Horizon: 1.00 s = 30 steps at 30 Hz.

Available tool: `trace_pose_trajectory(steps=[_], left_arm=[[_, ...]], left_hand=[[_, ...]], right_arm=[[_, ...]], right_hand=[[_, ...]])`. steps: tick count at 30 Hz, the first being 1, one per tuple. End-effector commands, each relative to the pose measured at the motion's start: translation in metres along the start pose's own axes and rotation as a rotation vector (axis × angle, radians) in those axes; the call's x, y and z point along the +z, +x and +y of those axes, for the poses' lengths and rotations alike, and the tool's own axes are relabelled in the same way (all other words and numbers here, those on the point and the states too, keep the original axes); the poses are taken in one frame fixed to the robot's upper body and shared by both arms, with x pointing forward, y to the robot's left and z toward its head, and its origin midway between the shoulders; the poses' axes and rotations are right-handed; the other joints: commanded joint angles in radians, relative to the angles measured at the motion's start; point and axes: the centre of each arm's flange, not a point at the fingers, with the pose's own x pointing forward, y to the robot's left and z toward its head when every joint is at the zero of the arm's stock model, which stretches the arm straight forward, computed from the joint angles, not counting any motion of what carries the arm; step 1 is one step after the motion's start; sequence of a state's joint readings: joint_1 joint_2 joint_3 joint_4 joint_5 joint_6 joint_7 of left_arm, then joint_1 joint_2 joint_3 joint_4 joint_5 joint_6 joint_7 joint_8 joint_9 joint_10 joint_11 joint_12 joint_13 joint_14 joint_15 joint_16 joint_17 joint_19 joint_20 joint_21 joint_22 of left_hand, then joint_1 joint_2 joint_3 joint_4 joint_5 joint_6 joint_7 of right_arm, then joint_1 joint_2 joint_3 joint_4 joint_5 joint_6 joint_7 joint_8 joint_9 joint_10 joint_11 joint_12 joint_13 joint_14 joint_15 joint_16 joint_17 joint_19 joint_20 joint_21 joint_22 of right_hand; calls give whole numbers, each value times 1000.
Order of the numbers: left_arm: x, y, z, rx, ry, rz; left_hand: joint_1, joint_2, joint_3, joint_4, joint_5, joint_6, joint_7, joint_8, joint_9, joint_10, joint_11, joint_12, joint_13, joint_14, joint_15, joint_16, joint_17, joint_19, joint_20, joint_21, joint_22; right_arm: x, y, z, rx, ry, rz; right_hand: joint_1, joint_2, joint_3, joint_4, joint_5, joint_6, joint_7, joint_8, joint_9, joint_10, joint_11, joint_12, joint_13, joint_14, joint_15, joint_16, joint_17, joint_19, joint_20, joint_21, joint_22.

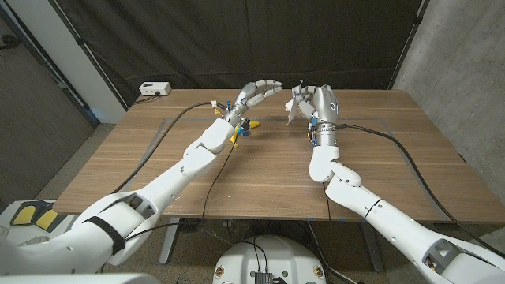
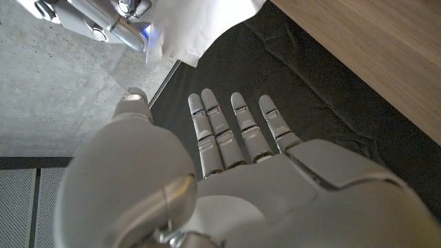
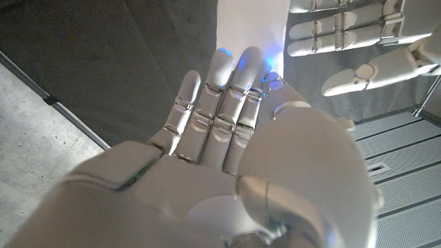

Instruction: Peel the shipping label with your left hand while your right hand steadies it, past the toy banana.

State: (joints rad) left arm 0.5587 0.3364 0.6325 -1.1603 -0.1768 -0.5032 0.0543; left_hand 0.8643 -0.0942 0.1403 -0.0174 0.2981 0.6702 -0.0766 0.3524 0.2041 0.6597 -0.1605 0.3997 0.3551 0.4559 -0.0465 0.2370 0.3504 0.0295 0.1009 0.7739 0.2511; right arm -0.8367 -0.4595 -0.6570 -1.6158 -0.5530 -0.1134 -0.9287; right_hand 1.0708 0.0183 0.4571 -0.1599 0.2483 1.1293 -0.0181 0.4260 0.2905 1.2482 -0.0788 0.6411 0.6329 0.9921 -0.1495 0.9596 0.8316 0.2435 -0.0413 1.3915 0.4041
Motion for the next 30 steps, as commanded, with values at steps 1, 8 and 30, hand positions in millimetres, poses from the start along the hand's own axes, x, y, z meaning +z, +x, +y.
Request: trace_pose_trajectory(steps=[1,8,30], left_arm=[[11,7,-6,-37,-35,-2],[15,7,-9,-32,-4,1],[23,4,-18,-16,11,16]], left_hand=[[0,-13,-12,-1,2,0,9,3,1,7,2,2,-4,5,-90,4,3,7,6,10,4],[9,-30,-23,-9,2,-15,6,-4,0,-9,-7,-11,-13,-6,-82,-4,5,-3,10,13,4],[179,102,65,-66,-53,139,-12,43,-11,134,-34,32,-38,87,-124,9,31,21,-17,86,14]], right_arm=[[9,0,3,6,-12,-52],[12,0,2,0,-11,-74],[18,-6,-6,-35,4,-116]], right_hand=[[-2,-4,13,0,8,15,-7,6,4,8,-1,-6,5,4,-75,-7,5,-3,-8,9,-1],[-7,-10,25,-1,9,13,-5,5,8,12,-1,-10,2,9,-76,-10,14,-5,-9,15,-8],[-20,-19,55,-1,11,18,-7,5,19,14,-6,-14,11,7,-77,-23,31,-14,-15,33,-25]])
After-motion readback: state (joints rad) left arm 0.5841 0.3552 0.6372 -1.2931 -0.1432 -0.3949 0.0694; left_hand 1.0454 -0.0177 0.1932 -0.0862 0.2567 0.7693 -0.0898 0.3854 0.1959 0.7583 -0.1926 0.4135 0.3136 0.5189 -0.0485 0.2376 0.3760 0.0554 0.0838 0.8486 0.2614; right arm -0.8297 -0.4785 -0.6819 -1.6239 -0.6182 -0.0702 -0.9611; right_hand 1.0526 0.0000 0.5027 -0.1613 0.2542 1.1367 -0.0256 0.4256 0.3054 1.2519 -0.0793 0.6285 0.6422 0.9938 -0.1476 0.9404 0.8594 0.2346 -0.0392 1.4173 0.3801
